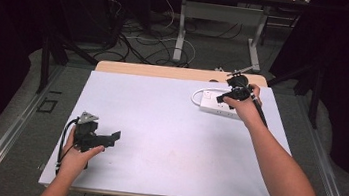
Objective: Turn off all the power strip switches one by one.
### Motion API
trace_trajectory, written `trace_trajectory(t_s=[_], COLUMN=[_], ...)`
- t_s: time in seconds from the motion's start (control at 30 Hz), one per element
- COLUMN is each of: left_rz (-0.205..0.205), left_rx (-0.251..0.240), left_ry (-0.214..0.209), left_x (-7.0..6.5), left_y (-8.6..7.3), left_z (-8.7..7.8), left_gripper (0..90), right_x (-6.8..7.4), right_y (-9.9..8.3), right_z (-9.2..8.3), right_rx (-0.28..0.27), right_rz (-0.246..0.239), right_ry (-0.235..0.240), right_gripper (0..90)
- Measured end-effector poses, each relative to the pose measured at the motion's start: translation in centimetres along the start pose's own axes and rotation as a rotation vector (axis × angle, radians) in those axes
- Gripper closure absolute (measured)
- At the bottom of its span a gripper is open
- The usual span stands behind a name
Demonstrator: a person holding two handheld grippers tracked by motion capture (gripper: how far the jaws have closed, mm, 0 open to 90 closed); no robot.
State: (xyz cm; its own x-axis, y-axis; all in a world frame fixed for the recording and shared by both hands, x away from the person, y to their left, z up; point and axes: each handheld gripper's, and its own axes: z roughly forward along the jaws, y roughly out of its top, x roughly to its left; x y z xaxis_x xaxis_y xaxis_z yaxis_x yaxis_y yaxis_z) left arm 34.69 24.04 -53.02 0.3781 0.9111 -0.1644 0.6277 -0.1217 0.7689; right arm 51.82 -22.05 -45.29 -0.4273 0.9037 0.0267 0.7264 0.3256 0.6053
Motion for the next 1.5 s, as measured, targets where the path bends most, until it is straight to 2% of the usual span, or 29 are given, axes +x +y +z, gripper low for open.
trace_trajectory(t_s=[0.17,0.23,0.27,0.3,0.37,0.4,0.43,0.53,0.57,0.6,0.73,0.8,0.83,0.93,1.0,1.03,1.07,1.13,1.3,1.47,1.5], left_rz=[-0.009,-0.01,-0.008,-0.012,-0.011,-0.015,-0.011,-0.01,-0.011,-0.012,-0.013,-0.012,-0.012,-0.013,-0.014,-0.014,-0.012,-0.014,-0.013,-0.017,-0.018], left_rx=[-0.007,-0.002,-0.005,-0.005,0.002,-0.001,0.002,-0.001,-0.009,-0.008,-0.009,-0.007,-0.008,-0.005,-0.005,-0.005,0.002,0.0,0.002,0.008,0.008], left_ry=[0.003,0.003,0.003,0.006,0.008,0.008,0.008,0.006,0.009,0.009,0.009,0.01,0.011,0.012,0.011,0.011,0.009,0.01,0.01,0.013,0.013], left_x=[0.1,0.2,0.2,0.3,0.4,0.4,0.4,0.4,0.3,0.3,0.3,0.3,0.3,0.3,0.3,0.3,0.4,0.4,0.4,0.5,0.5], left_y=[0.0,0.1,0.1,0.1,0.1,0.1,0.1,0.0,0.0,0.0,0.0,0.0,0.0,0.0,0.0,0.0,0.0,0.0,0.0,-0.1,-0.1], left_z=[-0.1,-0.2,-0.3,-0.3,-0.4,-0.4,-0.4,-0.3,-0.2,-0.2,-0.2,-0.3,-0.3,-0.3,-0.3,-0.3,-0.3,-0.4,-0.3,-0.5,-0.5], left_gripper=[2.0,2.0,2.1,2.1,2.1,2.1,2.2,2.2,2.3,2.3,2.4,2.5,2.5,2.6,2.6,2.7,2.7,2.8,2.9,3.0,3.2], right_x=[-0.6,-1.0,-1.1,-1.1,-1.3,-1.4,-1.5,-1.6,-1.5,-1.6,-1.7,-1.8,-1.9,-2.1,-2.3,-2.3,-2.4,-2.5,-2.5,-2.5,-2.4], right_y=[0.1,0.2,0.3,0.3,0.3,0.4,0.4,0.6,0.6,0.7,0.7,0.7,0.7,0.8,0.8,0.8,0.8,0.9,1.0,0.9,0.9], right_z=[0.6,1.0,1.1,1.2,1.3,1.4,1.6,1.9,2.0,2.1,2.5,2.7,3.0,3.1,3.3,3.3,3.5,3.7,4.2,4.7,4.9], right_rx=[-0.009,-0.018,-0.015,-0.024,-0.019,-0.022,-0.029,-0.037,-0.042,-0.046,-0.044,-0.041,-0.028,-0.031,-0.031,-0.031,-0.028,-0.02,-0.024,-0.006,0.0], right_rz=[0.036,0.071,0.072,0.078,0.071,0.067,0.084,0.098,0.111,0.104,0.114,0.122,0.142,0.143,0.157,0.157,0.161,0.167,0.183,0.183,0.168], right_ry=[0.001,0.0,-0.019,-0.008,-0.019,-0.017,-0.004,-0.014,0.008,-0.006,0.001,0.003,0.002,0.012,0.01,0.01,0.015,0.017,0.012,0.017,0.016], right_gripper=[41.7,45.6,46.7,48.1,50.1,51.3,53.1,55.2,56.6,56.9,59.8,63.4,67.5,72.6,80.1,80.1,85.4,90.0,90.0,90.0,90.0])
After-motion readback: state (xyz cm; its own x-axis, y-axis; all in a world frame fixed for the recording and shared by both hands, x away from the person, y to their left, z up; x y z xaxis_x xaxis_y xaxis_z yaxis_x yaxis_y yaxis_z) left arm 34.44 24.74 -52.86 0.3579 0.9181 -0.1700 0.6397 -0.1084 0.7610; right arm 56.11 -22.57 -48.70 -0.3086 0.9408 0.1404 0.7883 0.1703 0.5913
